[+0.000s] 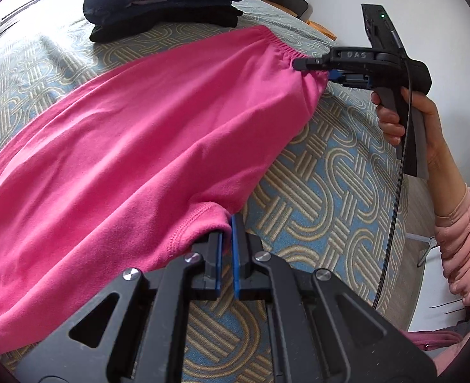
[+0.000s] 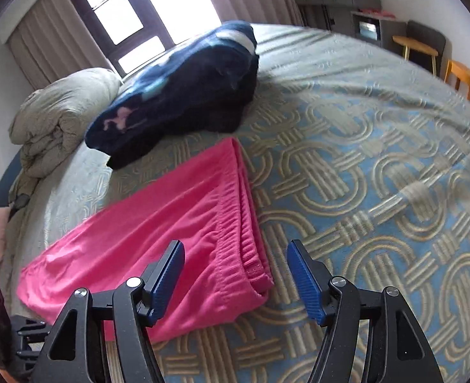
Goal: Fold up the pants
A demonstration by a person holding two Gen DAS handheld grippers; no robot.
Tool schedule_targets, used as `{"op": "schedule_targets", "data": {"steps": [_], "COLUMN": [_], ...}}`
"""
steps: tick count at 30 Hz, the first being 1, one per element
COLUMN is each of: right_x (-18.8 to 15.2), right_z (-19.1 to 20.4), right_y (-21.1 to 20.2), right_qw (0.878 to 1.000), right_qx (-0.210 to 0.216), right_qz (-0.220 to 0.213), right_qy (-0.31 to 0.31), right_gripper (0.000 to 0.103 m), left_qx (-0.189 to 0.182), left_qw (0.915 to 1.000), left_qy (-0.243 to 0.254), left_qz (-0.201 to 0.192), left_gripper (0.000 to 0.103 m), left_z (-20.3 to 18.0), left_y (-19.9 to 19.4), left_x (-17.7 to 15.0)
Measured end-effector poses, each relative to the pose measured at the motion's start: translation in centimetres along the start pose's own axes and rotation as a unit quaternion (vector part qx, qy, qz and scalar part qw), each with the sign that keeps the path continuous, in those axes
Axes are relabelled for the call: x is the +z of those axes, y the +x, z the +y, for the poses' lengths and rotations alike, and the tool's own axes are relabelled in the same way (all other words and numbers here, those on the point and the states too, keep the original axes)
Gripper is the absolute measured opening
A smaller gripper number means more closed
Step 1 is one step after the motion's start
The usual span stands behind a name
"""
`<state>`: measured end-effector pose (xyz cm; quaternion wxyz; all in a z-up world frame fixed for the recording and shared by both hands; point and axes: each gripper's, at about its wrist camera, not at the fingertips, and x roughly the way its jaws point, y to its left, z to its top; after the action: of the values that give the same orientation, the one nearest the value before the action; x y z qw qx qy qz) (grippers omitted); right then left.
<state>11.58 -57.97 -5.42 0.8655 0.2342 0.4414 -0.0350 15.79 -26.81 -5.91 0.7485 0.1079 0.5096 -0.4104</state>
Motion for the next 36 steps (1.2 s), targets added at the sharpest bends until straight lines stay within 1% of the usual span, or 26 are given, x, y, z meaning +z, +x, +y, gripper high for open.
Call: {"op": "schedule_targets", "data": {"steps": [1, 2, 3, 5, 7, 8, 9, 10, 11, 12, 13, 14, 16, 19, 20, 23, 25, 27, 28, 29, 30, 32, 33, 34, 35, 36], "right_x": [-0.2, -0.3, -0.4, 0.0, 0.7, 0.9, 0.9, 0.7, 0.4, 0.1, -0.1, -0.2, -0.4, -0.6, -0.6, -0.3, 0.7, 2.4, 3.4, 4.4, 5.3, 7.3, 8.0, 8.4, 8.7, 8.9], "right_z": [-0.5, -1.0, -1.2, -1.3, -1.6, -1.5, -1.3, -1.2, -1.0, -1.0, -1.1, -1.3, -2.2, -3.0, -3.0, -2.7, -2.1, -1.2, -0.7, -0.2, 0.3, 0.8, 0.8, 0.7, 0.4, 0.3], "right_y": [0.7, 0.8, 0.1, -2.2, -3.1, -3.0, -2.6, -1.8, -0.9, -0.6, -0.9, -1.3, -2.3, -3.4, -3.4, -2.9, -3.0, -3.3, -3.3, -3.1, -2.6, -0.5, 0.7, 1.7, 2.9, 3.6], "right_qw": [0.999, 0.999, 0.998, 0.999, 0.999, 1.0, 0.998, 0.996, 0.993, 0.992, 0.991, 0.991, 0.993, 0.997, 0.997, 0.995, 0.995, 0.995, 0.995, 0.995, 0.995, 0.995, 0.996, 0.997, 0.998, 0.998], "right_qx": [0.019, 0.022, 0.027, 0.021, 0.013, -0.007, -0.034, -0.061, -0.08, -0.087, -0.088, -0.093, -0.091, -0.061, -0.06, -0.076, -0.074, -0.055, -0.041, -0.03, -0.03, -0.05, -0.057, -0.053, -0.045, -0.048], "right_qz": [0.015, 0.018, 0.004, -0.031, -0.03, -0.023, -0.016, 0.0, 0.018, 0.02, 0.01, 0.006, -0.003, -0.007, -0.007, -0.004, -0.015, -0.035, -0.044, -0.051, -0.05, -0.035, -0.026, -0.014, 0.015, 0.029], "right_qy": [0.022, 0.042, 0.049, 0.036, 0.009, -0.019, -0.046, -0.067, -0.083, -0.093, -0.097, -0.093, -0.071, -0.05, -0.05, -0.06, -0.069, -0.076, -0.078, -0.08, -0.081, -0.078, -0.069, -0.057, -0.04, -0.025], "right_gripper": [0.021, 0.021, 0.02, 0.019, 0.019, 0.02, 0.02, 0.021, 0.021, 0.023, 0.03, 0.04, 0.048, 0.053, 0.055, 0.057, 0.057, 0.061, 0.07, 0.075, 0.076, 0.074, 0.069, 0.021, 0.002, 0.002], "left_qx": [-0.003, -0.01, -0.016, -0.023, -0.036, -0.041, -0.037, -0.031, -0.028, -0.029, -0.032, -0.035, -0.037, -0.037, -0.036, -0.034, -0.031, -0.03, -0.03, -0.029, -0.029, -0.03, -0.03, -0.031, -0.032, -0.033], "left_qw": [1.0, 0.9999, 0.9998, 0.999, 0.9983, 0.9981, 0.9982, 0.9984, 0.9986, 0.9988, 0.999, 0.9991, 0.9991, 0.9991, 0.9992, 0.9993, 0.9993, 0.9994, 0.9994, 0.9994, 0.9994, 0.9994, 0.9994, 0.9994, 0.9994, 0.9993], "left_qy": [-0.001, 0.003, 0.013, 0.037, 0.046, 0.046, 0.047, 0.047, 0.044, 0.037, 0.03, 0.025, 0.021, 0.019, 0.016, 0.016, 0.018, 0.017, 0.015, 0.015, 0.014, 0.012, 0.011, 0.01, 0.009, 0.009], "left_qz": [-0.001, -0.003, -0.007, -0.009, -0.006, -0.003, -0.001, 0.003, 0.008, 0.012, 0.009, 0.005, 0.004, 0.007, 0.006, 0.005, 0.006, 0.009, 0.01, 0.011, 0.012, 0.012, 0.012, 0.012, 0.013, 0.013], "left_gripper": [0.006, 0.006, 0.006, 0.006, 0.006, 0.006, 0.006, 0.006, 0.006, 0.006, 0.006, 0.006, 0.006, 0.006, 0.006, 0.006, 0.006, 0.006, 0.006, 0.006, 0.006, 0.006, 0.006, 0.006, 0.006, 0.006], "left_z": [-0.1, -0.4, -1.0, -2.2, -3.0, -3.3, -3.5, -3.6, -3.5, -3.4, -3.3, -3.3, -3.0, -3.0, -2.9, -3.3, -3.4, -3.3, -3.3, -3.3, -3.3, -3.3, -3.3, -3.2, -3.2, -3.1], "left_y": [-0.2, -0.5, -1.0, -1.6, -1.5, -1.2, -0.9, -0.4, 0.1, 0.4, 0.5, 0.3, 0.2, 0.5, 0.6, 0.6, 0.6, 0.7, 0.7, 0.7, 0.7, 0.8, 0.8, 0.8, 0.8, 0.8], "left_x": [0.0, 0.0, -0.1, -0.1, -0.2, -0.3, -0.4, -0.6, -0.8, -1.0, -1.2, -1.3, -1.1, -0.8, -0.7, -0.8, -0.9, -0.8, -0.8, -0.8, -0.8, -0.7, -0.7, -0.7, -0.7, -0.7]}}
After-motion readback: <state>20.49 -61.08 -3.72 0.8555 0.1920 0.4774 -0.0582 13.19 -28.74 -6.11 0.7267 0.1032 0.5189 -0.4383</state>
